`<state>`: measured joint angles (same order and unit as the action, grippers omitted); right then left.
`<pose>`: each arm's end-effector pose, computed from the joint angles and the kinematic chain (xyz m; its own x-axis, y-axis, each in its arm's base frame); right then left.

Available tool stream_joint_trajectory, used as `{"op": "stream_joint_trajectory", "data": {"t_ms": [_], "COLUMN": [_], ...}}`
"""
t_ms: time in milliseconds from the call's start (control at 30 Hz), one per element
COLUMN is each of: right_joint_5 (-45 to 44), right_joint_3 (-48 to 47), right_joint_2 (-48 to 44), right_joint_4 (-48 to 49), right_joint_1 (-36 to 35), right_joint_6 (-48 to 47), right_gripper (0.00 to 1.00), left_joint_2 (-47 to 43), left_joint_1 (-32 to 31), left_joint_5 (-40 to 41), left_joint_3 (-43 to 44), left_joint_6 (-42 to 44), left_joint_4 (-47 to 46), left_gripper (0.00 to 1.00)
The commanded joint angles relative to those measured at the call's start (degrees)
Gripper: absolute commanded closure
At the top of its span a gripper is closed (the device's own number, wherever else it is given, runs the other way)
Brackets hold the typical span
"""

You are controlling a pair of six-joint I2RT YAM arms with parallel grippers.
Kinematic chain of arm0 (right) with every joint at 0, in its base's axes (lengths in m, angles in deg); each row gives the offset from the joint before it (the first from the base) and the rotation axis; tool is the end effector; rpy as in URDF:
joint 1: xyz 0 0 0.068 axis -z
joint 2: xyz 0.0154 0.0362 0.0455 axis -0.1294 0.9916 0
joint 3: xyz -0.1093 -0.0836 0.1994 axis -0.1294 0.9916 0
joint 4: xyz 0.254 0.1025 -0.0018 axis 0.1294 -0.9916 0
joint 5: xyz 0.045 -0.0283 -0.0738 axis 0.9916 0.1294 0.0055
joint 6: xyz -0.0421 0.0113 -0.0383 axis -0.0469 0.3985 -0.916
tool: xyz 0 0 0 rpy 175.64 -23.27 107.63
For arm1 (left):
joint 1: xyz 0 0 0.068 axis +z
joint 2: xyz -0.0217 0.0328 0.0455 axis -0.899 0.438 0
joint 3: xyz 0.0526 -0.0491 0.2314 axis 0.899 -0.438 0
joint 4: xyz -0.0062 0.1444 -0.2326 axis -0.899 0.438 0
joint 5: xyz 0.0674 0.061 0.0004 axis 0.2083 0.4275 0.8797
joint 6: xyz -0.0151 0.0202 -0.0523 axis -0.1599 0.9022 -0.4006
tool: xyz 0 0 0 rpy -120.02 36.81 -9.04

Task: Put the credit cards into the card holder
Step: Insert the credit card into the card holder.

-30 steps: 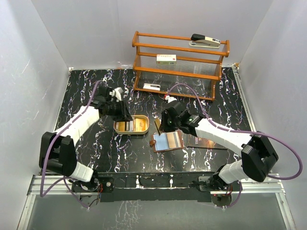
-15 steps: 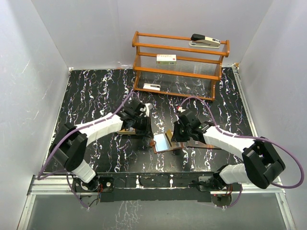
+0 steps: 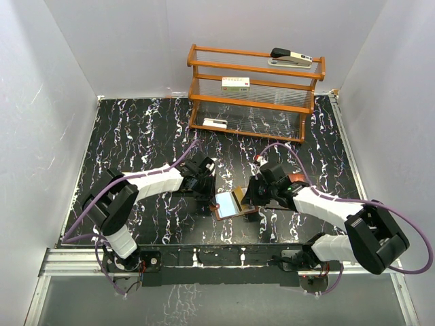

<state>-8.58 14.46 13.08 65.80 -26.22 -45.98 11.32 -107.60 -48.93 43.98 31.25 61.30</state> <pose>0.2058 0.1500 0.1213 -0.9167 0.0515 -0.3962 -0.1791 0.8335 0.5228 0.2377 -0.2422 0.1217 -0.9366 0.1473 -0.3180 0.2978 0.8128 -0.5006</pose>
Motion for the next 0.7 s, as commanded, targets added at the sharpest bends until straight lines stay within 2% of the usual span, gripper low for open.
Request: {"op": "stream_joint_trajectory", "data": {"t_ms": [0, 367, 667], "right_joint_5": [2.7, 3.8, 7.2], "right_joint_3": [1.5, 3.1, 4.8], "right_joint_2": [-1.7, -4.6, -2.6], "right_joint_4": [3.9, 4.7, 9.1], "right_joint_1": [0.5, 1.1, 1.6], "right_joint_6": [0.7, 1.1, 1.3], "right_gripper": [1.00, 0.99, 0.99], "left_joint_2": [0.6, -0.4, -0.5], "left_joint_1": [0.0, 0.0, 0.0], "left_joint_5": [2.6, 5.1, 5.6], "left_joint_3": [-0.8, -1.8, -2.0], "left_joint_6": [0.2, -0.1, -0.4], "left_joint_4": [1.3, 1.8, 1.7], "left_gripper": [1.00, 1.00, 0.98]}}
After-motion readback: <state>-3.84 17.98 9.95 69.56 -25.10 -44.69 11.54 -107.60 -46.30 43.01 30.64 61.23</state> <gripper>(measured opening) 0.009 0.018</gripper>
